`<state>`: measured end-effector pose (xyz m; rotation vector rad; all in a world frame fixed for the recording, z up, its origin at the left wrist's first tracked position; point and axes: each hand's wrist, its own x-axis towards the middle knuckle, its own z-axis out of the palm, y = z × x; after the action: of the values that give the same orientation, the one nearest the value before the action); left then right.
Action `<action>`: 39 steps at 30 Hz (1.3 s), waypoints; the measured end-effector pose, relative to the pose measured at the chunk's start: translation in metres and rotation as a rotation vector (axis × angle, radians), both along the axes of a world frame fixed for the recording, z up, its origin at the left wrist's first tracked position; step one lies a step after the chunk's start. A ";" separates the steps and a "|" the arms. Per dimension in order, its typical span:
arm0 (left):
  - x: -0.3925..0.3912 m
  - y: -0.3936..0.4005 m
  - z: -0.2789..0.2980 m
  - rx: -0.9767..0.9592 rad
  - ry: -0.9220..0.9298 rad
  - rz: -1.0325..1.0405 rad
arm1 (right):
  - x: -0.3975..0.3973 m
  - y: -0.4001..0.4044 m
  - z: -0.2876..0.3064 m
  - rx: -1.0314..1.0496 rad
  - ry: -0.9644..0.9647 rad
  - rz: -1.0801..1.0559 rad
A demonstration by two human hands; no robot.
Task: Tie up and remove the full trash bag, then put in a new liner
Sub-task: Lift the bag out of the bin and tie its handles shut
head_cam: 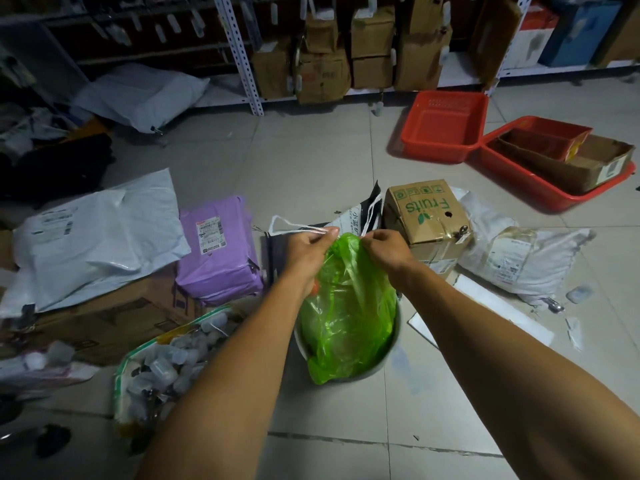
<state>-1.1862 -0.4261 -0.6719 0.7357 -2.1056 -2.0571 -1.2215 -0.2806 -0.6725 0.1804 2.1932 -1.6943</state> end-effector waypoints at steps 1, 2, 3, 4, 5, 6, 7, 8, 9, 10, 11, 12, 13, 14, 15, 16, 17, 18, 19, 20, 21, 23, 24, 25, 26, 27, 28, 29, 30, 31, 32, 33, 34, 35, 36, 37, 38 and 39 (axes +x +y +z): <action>-0.001 0.004 0.000 0.021 -0.004 0.018 | 0.001 0.001 0.000 -0.001 0.001 -0.004; -0.001 0.007 0.000 0.049 -0.015 0.024 | 0.001 0.002 -0.001 0.000 -0.001 -0.009; -0.002 0.009 -0.001 0.089 -0.024 0.024 | 0.001 0.003 -0.002 0.002 -0.003 -0.017; -0.002 0.010 -0.001 0.129 -0.023 0.023 | 0.002 0.003 -0.003 0.006 -0.002 -0.025; -0.003 0.010 -0.001 0.148 -0.018 0.024 | 0.003 0.003 -0.003 0.011 0.006 -0.033; -0.003 0.009 0.000 0.123 -0.016 0.016 | 0.003 0.003 -0.003 0.020 0.023 -0.037; -0.004 0.008 0.001 0.072 -0.022 0.006 | 0.004 0.003 -0.003 0.038 0.048 -0.035; -0.005 0.007 0.001 0.024 -0.034 -0.006 | 0.004 0.003 -0.002 0.067 0.079 -0.021; -0.005 0.007 0.002 -0.012 -0.052 -0.015 | 0.004 0.003 -0.002 0.105 0.114 0.000; -0.006 0.006 0.003 -0.041 -0.072 -0.022 | 0.005 0.004 0.000 0.145 0.147 0.020; -0.007 0.006 0.004 -0.064 -0.085 -0.028 | 0.007 0.004 0.003 0.173 0.182 0.034; -0.009 0.006 0.005 -0.083 -0.090 -0.041 | 0.008 0.005 0.006 0.185 0.222 0.048; -0.009 0.006 0.005 -0.104 -0.091 -0.065 | 0.009 0.006 0.009 0.194 0.269 0.066; -0.010 0.007 0.007 -0.129 -0.092 -0.094 | 0.009 0.008 0.012 0.211 0.329 0.091; -0.011 0.007 0.007 -0.153 -0.092 -0.124 | 0.008 0.009 0.013 0.241 0.390 0.124; -0.011 0.007 0.008 -0.165 -0.092 -0.154 | 0.007 0.011 0.014 0.272 0.439 0.164; -0.011 0.007 0.009 -0.165 -0.092 -0.186 | 0.005 0.011 0.015 0.293 0.472 0.205; -0.010 0.007 0.010 -0.158 -0.092 -0.217 | 0.003 0.012 0.015 0.296 0.491 0.235; -0.009 0.007 0.012 -0.151 -0.090 -0.244 | 0.002 0.012 0.015 0.280 0.501 0.249; -0.008 0.006 0.013 -0.151 -0.087 -0.265 | 0.001 0.011 0.015 0.267 0.507 0.249; -0.007 0.006 0.014 -0.157 -0.081 -0.282 | 0.002 0.010 0.017 0.260 0.509 0.244; -0.006 0.004 0.016 -0.165 -0.062 -0.302 | 0.003 0.009 0.019 0.266 0.496 0.235; -0.006 0.002 0.017 -0.170 -0.051 -0.304 | 0.002 0.008 0.019 0.275 0.490 0.231; -0.005 0.002 0.017 -0.179 -0.038 -0.302 | 0.002 0.007 0.019 0.286 0.490 0.223; -0.005 0.002 0.018 -0.194 -0.025 -0.295 | 0.001 0.005 0.020 0.295 0.487 0.208; -0.004 0.003 0.018 -0.209 -0.012 -0.286 | 0.000 0.004 0.020 0.295 0.476 0.187; -0.004 0.004 0.018 -0.220 0.000 -0.274 | -0.001 0.003 0.021 0.283 0.453 0.160; -0.005 0.004 0.017 -0.230 0.012 -0.264 | -0.002 0.002 0.021 0.256 0.424 0.130; -0.005 0.004 0.017 -0.244 0.020 -0.258 | -0.002 0.001 0.021 0.224 0.394 0.101; -0.005 0.004 0.017 -0.261 0.025 -0.254 | -0.002 0.000 0.021 0.193 0.368 0.078; -0.006 0.004 0.017 -0.277 0.030 -0.251 | -0.002 0.000 0.021 0.172 0.351 0.067; -0.007 0.003 0.017 -0.291 0.034 -0.253 | -0.002 0.000 0.021 0.162 0.342 0.069; -0.008 0.003 0.017 -0.306 0.039 -0.258 | -0.003 0.001 0.021 0.162 0.341 0.080; -0.008 0.003 0.018 -0.321 0.045 -0.265 | -0.003 0.001 0.021 0.164 0.343 0.092; -0.008 0.004 0.018 -0.331 0.050 -0.269 | -0.003 0.002 0.020 0.158 0.342 0.103; -0.008 0.004 0.018 -0.337 0.055 -0.269 | -0.003 0.002 0.020 0.137 0.331 0.115; -0.008 0.005 0.018 -0.341 0.060 -0.266 | -0.003 0.003 0.019 0.107 0.308 0.127; -0.008 0.005 0.018 -0.343 0.064 -0.261 | -0.003 0.003 0.018 0.081 0.282 0.138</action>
<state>-1.1947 -0.4209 -0.6540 0.3577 -2.5355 -1.7212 -1.2240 -0.2778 -0.6541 -0.1975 2.4132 -1.6392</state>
